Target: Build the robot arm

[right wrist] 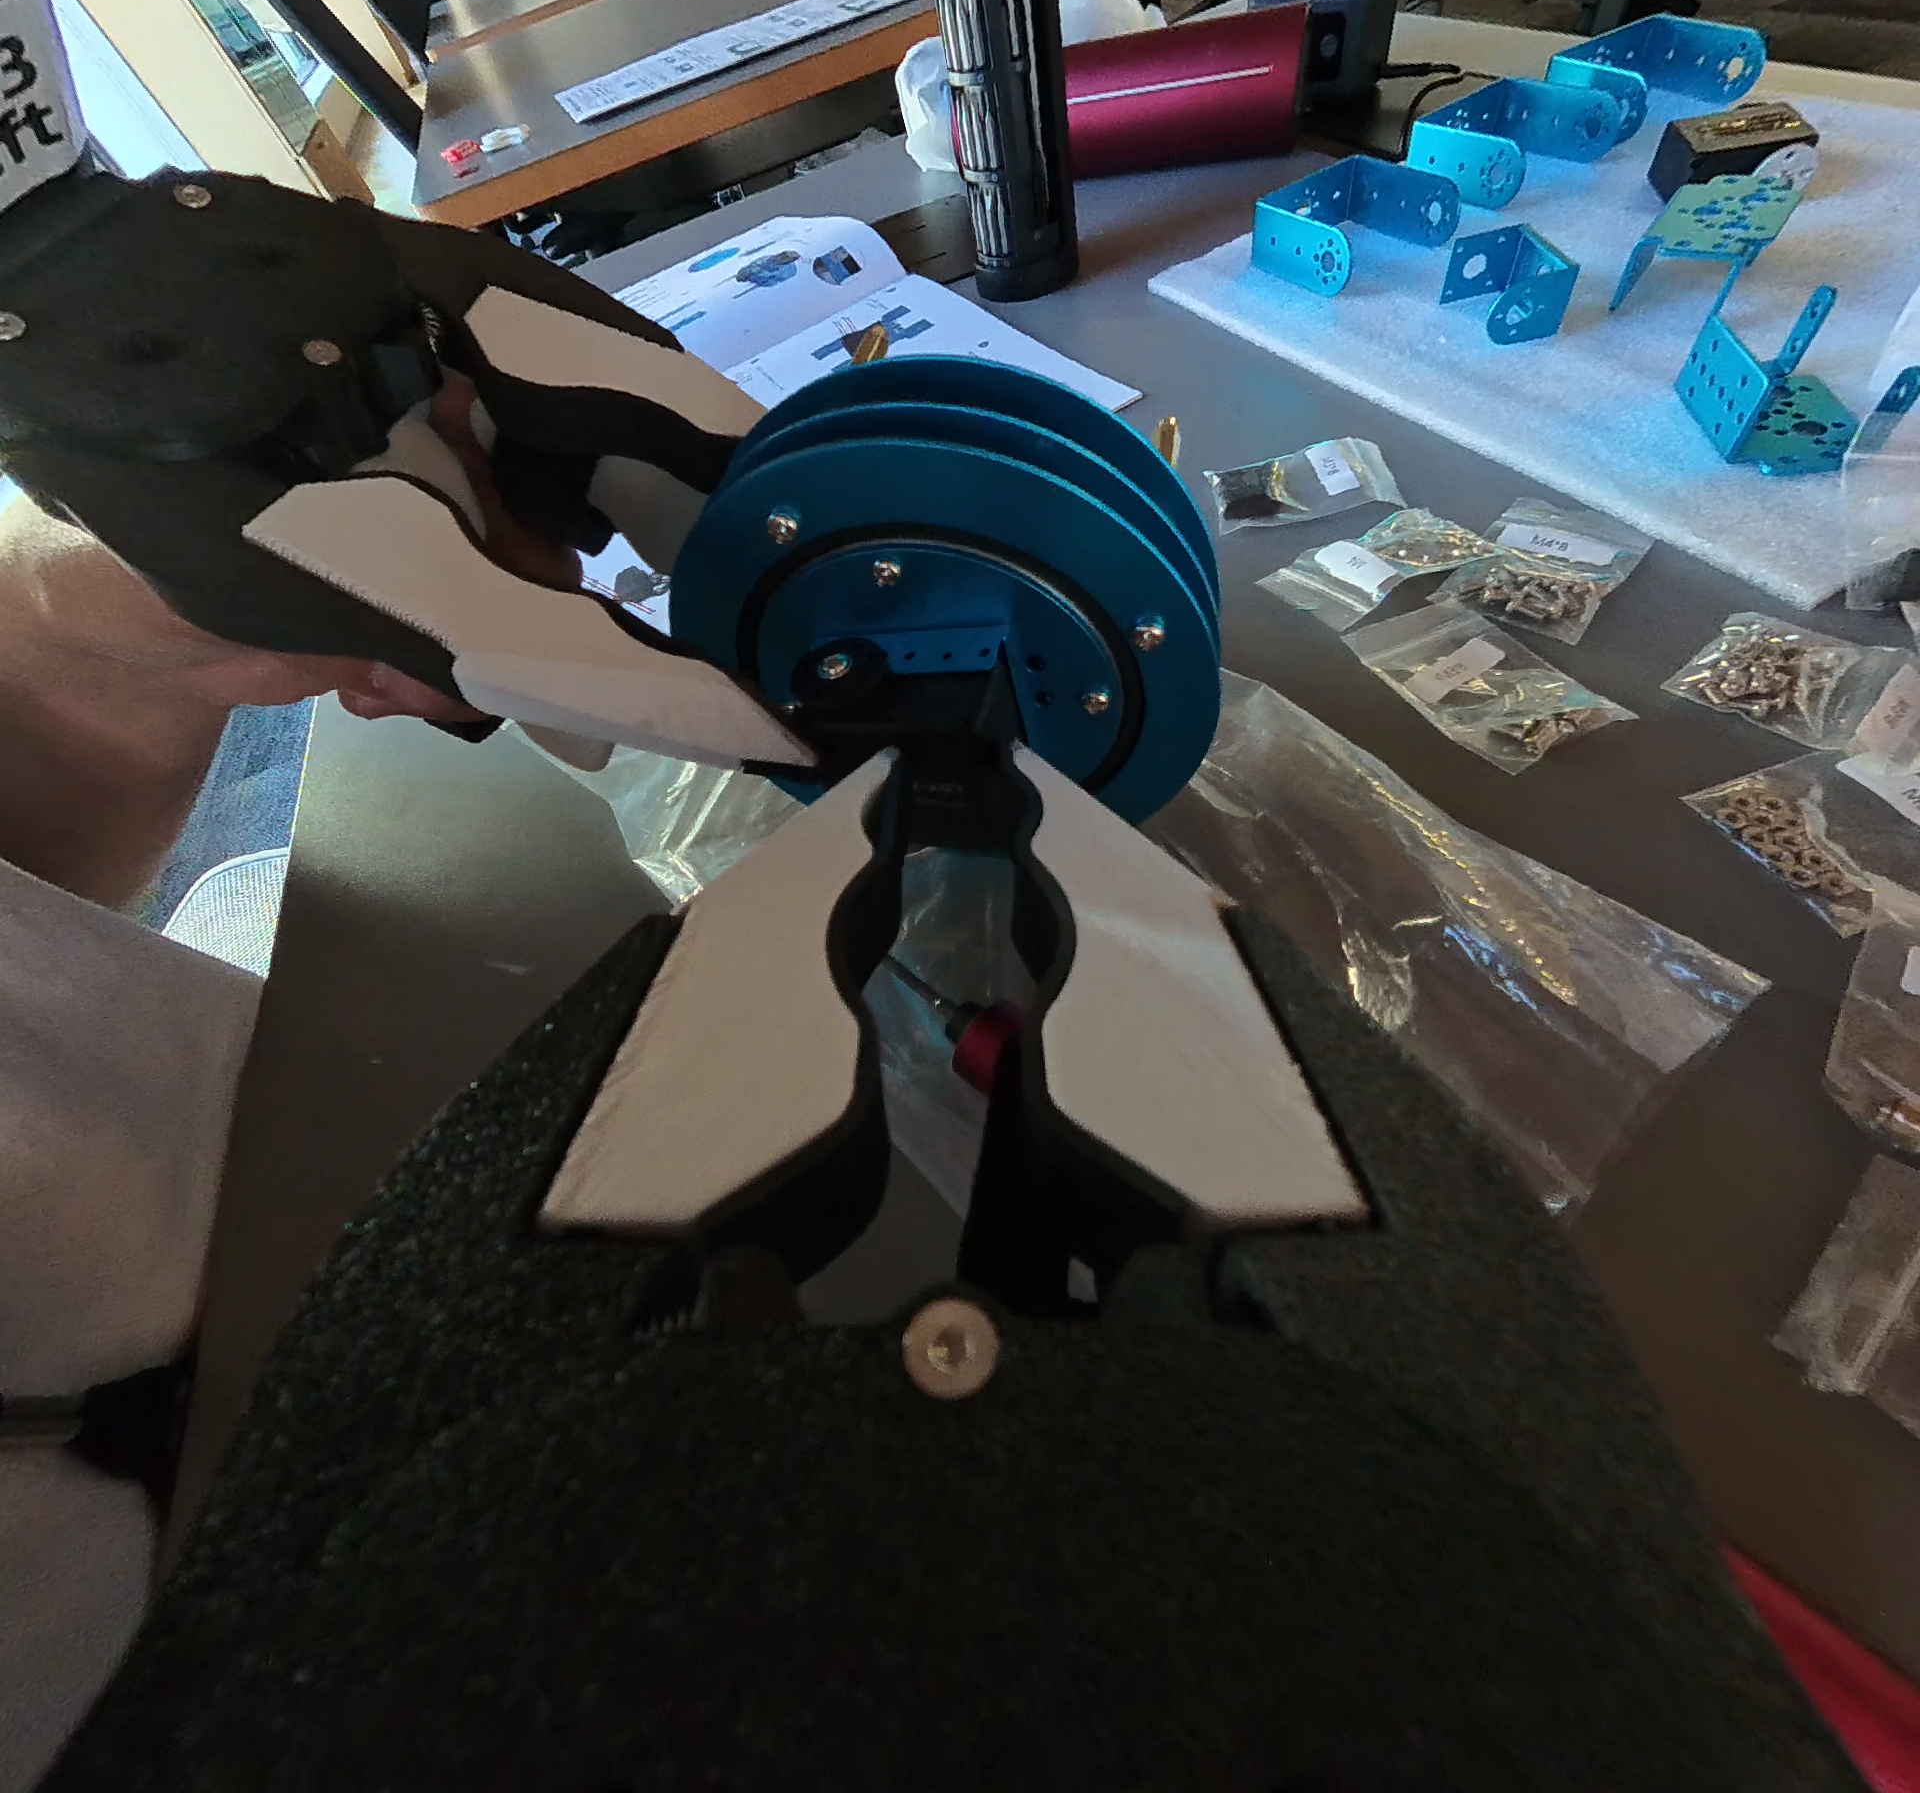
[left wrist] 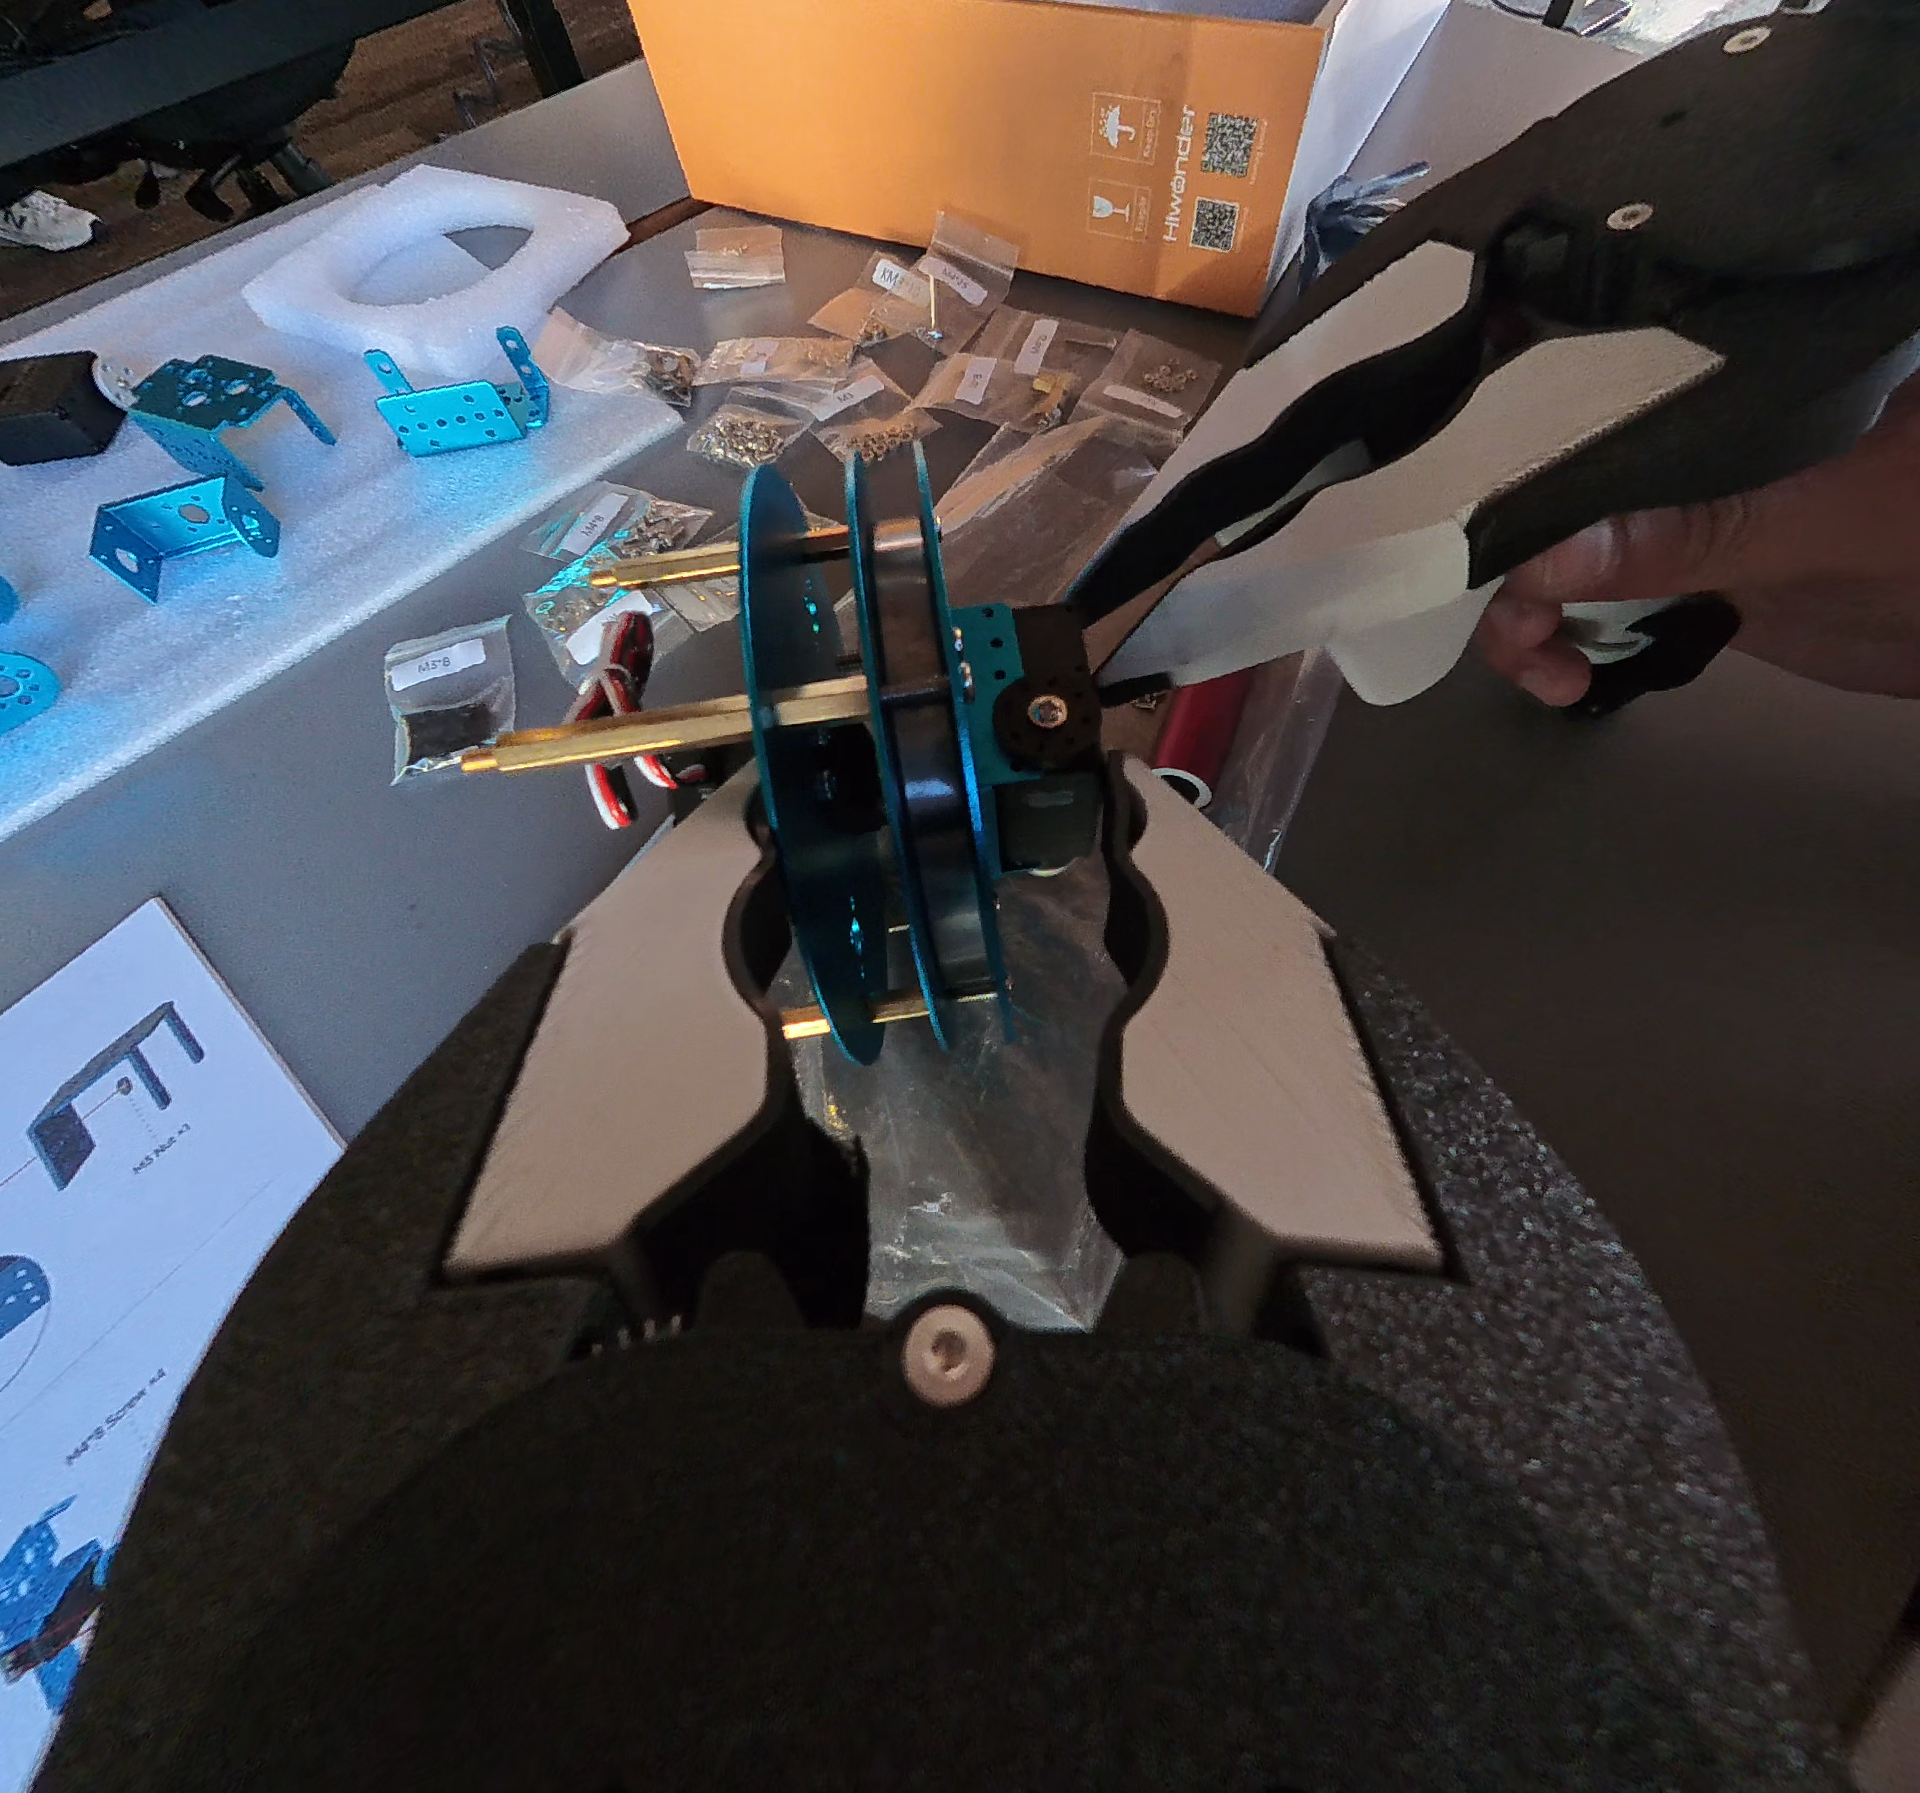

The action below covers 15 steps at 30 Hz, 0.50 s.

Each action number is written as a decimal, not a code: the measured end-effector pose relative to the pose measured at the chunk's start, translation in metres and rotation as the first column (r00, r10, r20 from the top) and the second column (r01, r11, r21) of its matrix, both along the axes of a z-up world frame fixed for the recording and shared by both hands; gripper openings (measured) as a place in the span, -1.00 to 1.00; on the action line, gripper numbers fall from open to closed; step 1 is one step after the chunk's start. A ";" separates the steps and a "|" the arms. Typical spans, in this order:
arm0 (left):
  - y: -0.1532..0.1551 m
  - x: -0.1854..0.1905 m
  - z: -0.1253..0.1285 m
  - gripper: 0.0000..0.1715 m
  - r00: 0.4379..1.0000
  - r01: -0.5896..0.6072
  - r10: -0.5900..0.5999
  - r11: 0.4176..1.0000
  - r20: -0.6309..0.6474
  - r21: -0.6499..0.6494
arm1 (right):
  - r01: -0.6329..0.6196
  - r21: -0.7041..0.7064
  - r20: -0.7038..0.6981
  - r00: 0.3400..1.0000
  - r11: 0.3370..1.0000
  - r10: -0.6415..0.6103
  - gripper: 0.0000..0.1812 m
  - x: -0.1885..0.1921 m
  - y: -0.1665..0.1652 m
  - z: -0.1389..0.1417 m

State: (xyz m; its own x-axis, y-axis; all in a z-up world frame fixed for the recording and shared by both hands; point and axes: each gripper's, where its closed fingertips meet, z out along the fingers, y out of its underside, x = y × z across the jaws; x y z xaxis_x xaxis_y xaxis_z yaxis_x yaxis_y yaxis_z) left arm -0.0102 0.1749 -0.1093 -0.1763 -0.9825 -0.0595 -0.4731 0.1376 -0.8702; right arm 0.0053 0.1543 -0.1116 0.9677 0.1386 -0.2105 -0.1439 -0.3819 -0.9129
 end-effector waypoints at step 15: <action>0.000 0.002 0.001 -0.33 1.000 -0.005 0.005 1.000 0.006 -0.019 | 0.051 -0.030 0.147 0.988 0.998 -0.046 -0.35 -0.015 0.001 -0.009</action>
